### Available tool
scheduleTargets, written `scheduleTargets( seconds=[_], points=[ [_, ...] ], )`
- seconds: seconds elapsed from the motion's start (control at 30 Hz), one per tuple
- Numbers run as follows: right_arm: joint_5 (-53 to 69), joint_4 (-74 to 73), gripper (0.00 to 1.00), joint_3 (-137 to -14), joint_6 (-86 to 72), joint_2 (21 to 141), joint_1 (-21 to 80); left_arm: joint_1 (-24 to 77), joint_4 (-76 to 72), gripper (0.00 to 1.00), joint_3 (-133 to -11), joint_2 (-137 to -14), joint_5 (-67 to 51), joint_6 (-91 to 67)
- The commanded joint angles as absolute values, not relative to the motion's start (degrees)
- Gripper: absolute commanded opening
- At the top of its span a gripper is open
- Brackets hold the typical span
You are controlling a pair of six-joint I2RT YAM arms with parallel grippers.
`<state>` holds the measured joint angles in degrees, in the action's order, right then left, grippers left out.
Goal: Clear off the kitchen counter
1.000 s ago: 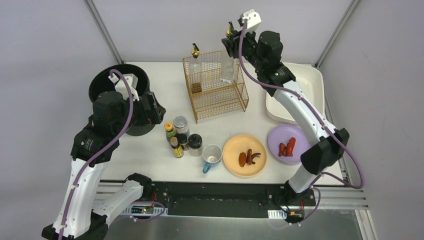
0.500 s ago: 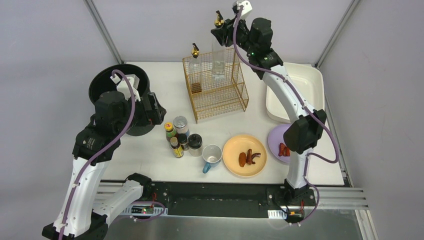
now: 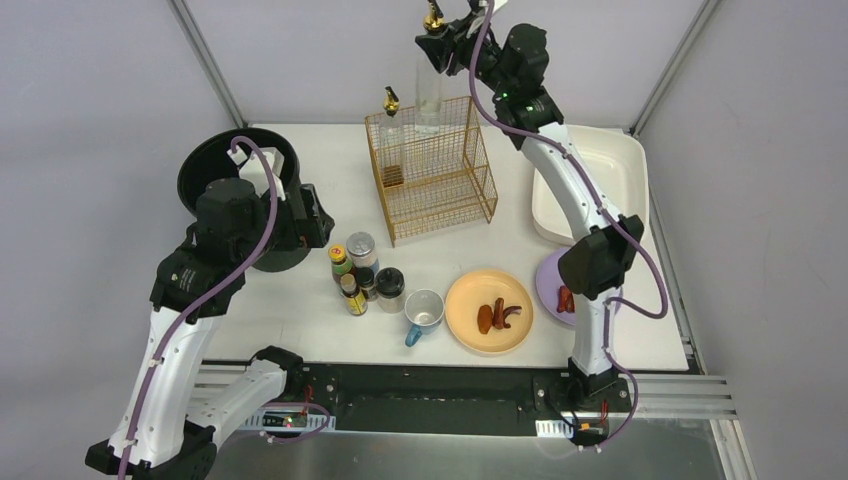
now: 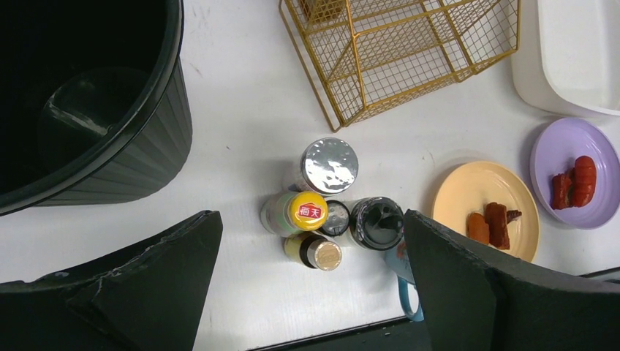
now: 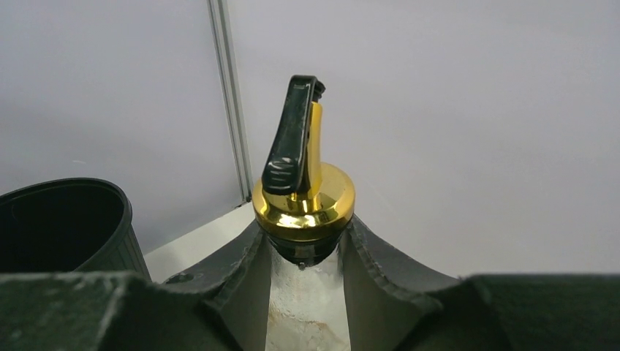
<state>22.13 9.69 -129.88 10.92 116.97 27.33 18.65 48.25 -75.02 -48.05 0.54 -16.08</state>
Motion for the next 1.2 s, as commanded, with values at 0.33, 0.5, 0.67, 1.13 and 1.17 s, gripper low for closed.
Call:
scheduleTargets(
  seconds=[0.33,0.5,0.67,1.13,1.17],
  points=[
    [28.0,32.2,0.0,-133.4,6.7,124.2,24.3,18.3,45.8,1.0,-74.9,-48.3,0.7,-14.4],
    [28.6,34.1,0.0,-133.5,5.6,125.9,23.7,18.3,45.9,1.0,-74.9,-48.3,0.7,-14.3],
    [30.1,36.6,0.0,-132.3,3.5,126.6,23.6,18.3,45.9,0.99,-74.7,-48.3,0.7,-14.4],
    [32.9,46.8,0.0,-117.6,-2.2,123.7,23.8,18.3,45.9,0.99,-74.4,-47.6,0.4,-14.6],
    [33.1,47.0,0.0,-116.7,-2.2,123.5,23.8,18.3,45.9,0.99,-74.4,-47.5,0.3,-14.6]
  ],
)
